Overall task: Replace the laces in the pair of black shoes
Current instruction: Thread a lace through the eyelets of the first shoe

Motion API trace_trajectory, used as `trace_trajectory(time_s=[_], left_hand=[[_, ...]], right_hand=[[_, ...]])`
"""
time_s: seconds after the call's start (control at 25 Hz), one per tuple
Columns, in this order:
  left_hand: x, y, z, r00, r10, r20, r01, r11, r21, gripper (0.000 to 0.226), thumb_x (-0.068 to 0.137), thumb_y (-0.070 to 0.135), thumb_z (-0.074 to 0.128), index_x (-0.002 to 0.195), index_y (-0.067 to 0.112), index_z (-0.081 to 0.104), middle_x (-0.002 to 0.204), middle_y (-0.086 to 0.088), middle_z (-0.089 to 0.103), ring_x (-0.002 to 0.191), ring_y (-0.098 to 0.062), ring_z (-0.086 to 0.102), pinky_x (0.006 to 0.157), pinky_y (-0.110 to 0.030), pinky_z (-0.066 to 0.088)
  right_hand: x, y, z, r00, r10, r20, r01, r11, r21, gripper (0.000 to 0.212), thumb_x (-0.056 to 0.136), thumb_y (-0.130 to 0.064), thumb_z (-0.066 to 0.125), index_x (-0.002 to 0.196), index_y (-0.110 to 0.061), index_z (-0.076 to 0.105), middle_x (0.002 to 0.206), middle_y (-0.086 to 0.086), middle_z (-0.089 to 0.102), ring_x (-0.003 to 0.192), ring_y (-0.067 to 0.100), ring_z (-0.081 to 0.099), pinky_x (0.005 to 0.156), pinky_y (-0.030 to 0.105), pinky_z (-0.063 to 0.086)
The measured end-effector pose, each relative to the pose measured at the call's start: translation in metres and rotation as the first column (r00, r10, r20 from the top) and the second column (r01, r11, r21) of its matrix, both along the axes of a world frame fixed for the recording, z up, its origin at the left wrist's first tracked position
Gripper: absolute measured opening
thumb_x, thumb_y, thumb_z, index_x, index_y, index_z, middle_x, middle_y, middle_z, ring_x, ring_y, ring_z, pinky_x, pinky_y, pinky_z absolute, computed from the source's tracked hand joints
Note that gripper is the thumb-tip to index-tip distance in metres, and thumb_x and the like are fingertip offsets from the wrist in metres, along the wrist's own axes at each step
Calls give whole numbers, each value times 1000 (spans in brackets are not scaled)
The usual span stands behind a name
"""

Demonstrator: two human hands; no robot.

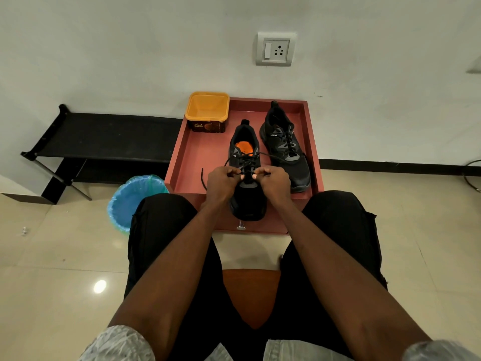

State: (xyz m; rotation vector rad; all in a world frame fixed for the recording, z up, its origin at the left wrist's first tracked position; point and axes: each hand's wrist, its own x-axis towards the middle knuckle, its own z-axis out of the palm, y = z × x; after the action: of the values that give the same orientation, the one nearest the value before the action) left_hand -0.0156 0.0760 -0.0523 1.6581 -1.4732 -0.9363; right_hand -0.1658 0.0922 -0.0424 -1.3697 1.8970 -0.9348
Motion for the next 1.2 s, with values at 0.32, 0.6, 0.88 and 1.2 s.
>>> trace_trajectory(time_s=[0.32,0.6,0.88,1.2], left_hand=[[-10,2,0,975,-3,222,28,994,-110,13,93,15,58,82,13,64,83,1,62,74,-16,56,63,-28,37],[-8,-2,2,947,220,-236,-190,972,141,5,98,15,53,94,13,55,88,-4,66,78,-16,64,75,-36,52],[-4,-1,-6,986,122,-111,-109,987,117,24,86,20,72,69,9,60,69,-7,62,64,-17,54,62,-35,49],[-5,-2,2,909,312,-277,-233,930,283,24,88,11,64,67,14,54,71,-5,60,68,-18,53,66,-33,46]], right_hand=[[6,-3,-1,995,58,-85,-61,998,-34,8,88,-10,59,84,-17,63,95,1,66,87,19,59,74,33,43],[8,-5,-1,919,-147,365,123,988,89,19,85,0,48,78,-17,52,80,4,62,77,23,63,67,37,51],[10,0,-4,938,-116,325,94,992,85,38,86,-9,70,57,-16,46,60,0,49,61,13,44,62,31,41],[13,-1,0,822,-340,457,262,938,226,13,90,-14,54,77,-13,54,74,9,63,63,20,58,58,32,47]])
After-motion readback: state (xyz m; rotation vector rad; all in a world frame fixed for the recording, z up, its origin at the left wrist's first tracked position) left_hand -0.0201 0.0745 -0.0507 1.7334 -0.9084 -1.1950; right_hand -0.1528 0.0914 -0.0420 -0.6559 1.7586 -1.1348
